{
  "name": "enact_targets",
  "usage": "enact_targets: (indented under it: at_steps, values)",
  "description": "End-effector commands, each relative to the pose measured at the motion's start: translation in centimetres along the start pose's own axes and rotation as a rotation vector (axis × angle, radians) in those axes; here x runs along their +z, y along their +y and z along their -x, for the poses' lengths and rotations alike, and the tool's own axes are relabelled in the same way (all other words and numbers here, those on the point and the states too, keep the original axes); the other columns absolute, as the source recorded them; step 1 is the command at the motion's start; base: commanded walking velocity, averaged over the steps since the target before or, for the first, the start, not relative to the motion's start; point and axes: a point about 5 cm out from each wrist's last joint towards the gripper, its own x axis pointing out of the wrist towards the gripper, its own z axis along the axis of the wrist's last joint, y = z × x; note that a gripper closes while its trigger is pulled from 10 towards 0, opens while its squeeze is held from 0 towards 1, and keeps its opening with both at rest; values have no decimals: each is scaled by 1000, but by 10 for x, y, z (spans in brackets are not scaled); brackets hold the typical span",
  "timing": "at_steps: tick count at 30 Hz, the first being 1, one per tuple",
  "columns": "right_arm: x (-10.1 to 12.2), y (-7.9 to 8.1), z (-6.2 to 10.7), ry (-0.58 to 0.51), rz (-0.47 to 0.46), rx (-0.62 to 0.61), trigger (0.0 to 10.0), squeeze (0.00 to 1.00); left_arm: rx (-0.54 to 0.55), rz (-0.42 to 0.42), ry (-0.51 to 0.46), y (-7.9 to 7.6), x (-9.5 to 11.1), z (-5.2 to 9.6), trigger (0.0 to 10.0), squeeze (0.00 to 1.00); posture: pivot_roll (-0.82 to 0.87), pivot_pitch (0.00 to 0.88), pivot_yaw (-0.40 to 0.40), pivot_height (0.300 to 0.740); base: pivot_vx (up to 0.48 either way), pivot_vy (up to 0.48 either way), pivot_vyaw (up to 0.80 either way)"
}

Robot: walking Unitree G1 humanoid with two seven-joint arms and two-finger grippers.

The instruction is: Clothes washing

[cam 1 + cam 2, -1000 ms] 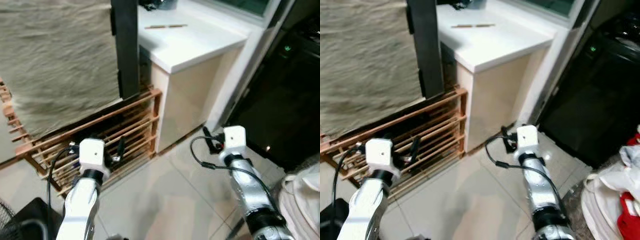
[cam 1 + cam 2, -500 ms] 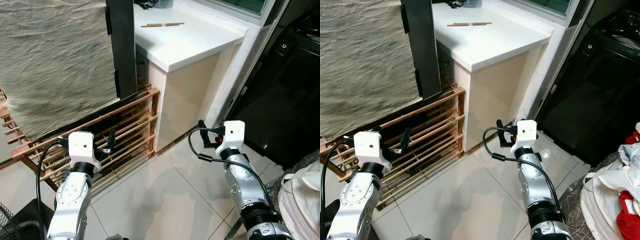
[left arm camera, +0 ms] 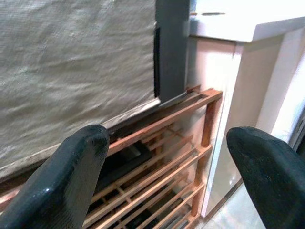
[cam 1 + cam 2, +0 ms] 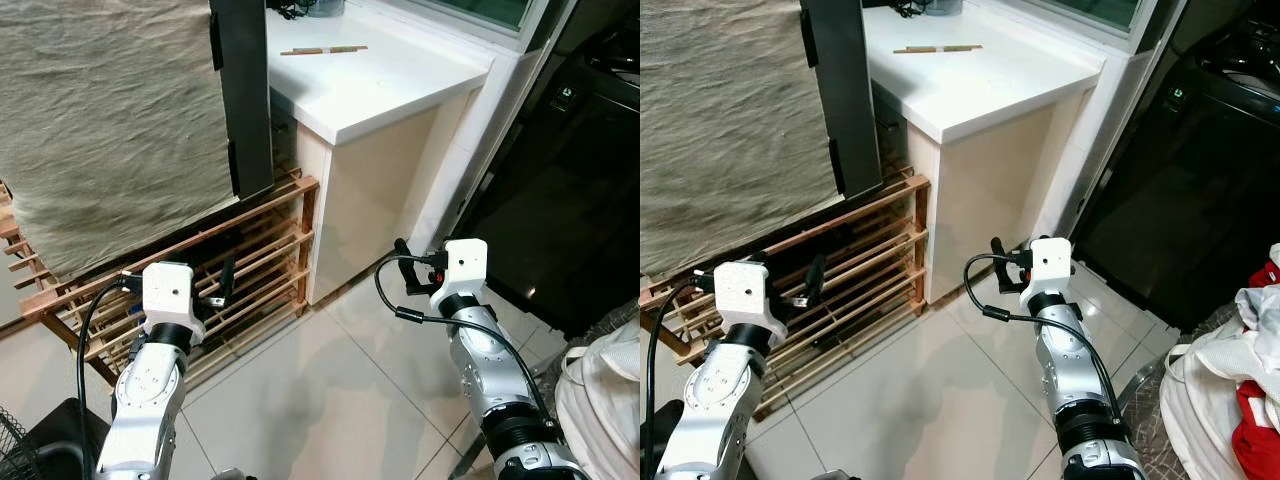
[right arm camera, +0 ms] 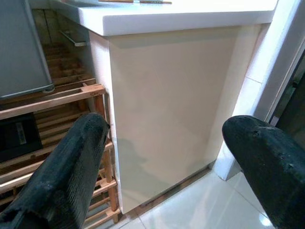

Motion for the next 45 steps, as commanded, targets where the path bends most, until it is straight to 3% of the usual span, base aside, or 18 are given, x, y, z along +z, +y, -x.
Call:
enact_targets:
  at_steps: [1, 5, 6, 8, 14, 15, 16, 17, 24, 28, 34, 45]
  values:
    - [1, -3, -2, 2, -22, -14, 10000, 1000, 1, -4, 19, -1, -4, 2, 10000, 1000, -40, 0, -45, 740, 0, 0, 0]
    - [-1, -3, -1, 12, -50, -33, 10000, 1000, 33, 24, 25, 2, -7, 3, 10000, 1000, -43, 0, -44, 740, 0, 0, 0]
    - [-2, -4, -1, 16, -61, -40, 10000, 1000, 54, 85, 25, 5, -7, 4, 10000, 1000, -43, 0, -44, 740, 0, 0, 0]
    - [-3, -6, -1, 21, -75, -54, 10000, 1000, 70, 120, 30, 9, -8, 4, 10000, 1000, -43, 0, -44, 740, 0, 0, 0]
    - [-1, -11, -2, 12, -29, -88, 10000, 1000, 43, 66, 33, 6, -7, 0, 10000, 1000, -47, 0, -43, 740, 0, 0, 0]
    - [1, -10, -3, 5, -21, -81, 10000, 839, 44, 41, 30, 5, -5, -3, 10000, 1000, -52, 0, -42, 740, 0, 0, 0]
    - [3, -9, -4, -2, -14, -75, 10000, 0, 36, 31, 26, 4, -4, -5, 10000, 0, -52, 0, -42, 740, 0, 0, 0]
    - [5, -5, -6, -12, -10, -61, 10000, 0, -7, 21, -1, -1, 1, -8, 10000, 0, -62, 0, -35, 740, 259, 0, 0]
    - [9, -2, -8, -29, 30, -38, 10000, 0, -28, 28, -13, -3, 5, -17, 10000, 0, -74, 0, -25, 740, 410, 0, 0]
    - [9, -2, -10, -19, 39, -38, 10000, 0, -48, -8, -7, -6, 5, -19, 10000, 0, -80, 0, -19, 740, 409, 83, -758]
    - [6, -1, -9, -7, 27, -33, 10000, 0, -45, -49, 16, -8, 1, -22, 10000, 0, -83, 0, -15, 740, 0, 0, -800]
    - [-4, 0, -4, 22, 11, -43, 10000, 0, -105, -91, -26, -9, 7, -23, 10000, 0, -78, 0, -11, 740, 0, 31, -800]
